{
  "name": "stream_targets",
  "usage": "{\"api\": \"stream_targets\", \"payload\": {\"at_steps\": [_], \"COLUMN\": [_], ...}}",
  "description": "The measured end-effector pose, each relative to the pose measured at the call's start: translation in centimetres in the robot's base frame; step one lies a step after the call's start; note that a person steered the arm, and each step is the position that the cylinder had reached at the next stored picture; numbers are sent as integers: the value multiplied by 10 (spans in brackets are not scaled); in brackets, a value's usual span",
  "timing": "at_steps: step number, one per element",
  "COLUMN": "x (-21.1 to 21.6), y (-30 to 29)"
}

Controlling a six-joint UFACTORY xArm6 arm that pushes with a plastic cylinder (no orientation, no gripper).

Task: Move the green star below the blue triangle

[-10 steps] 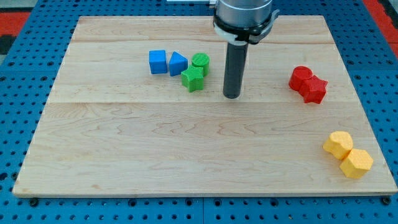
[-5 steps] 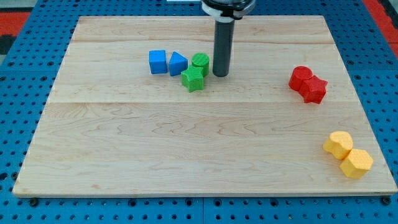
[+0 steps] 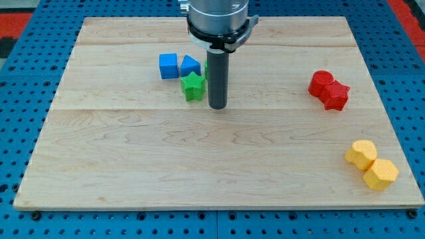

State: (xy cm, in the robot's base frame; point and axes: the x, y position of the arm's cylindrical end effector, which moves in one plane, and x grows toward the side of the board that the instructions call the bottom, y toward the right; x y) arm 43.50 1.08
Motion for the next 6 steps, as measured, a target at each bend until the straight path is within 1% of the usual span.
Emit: {"api": "stream_targets", "payload": {"at_steps": [1, 2, 3, 4, 5, 6], "x": [-35, -55, -69, -92, -94, -80], "y": [5, 5, -1, -14, -27, -29]}}
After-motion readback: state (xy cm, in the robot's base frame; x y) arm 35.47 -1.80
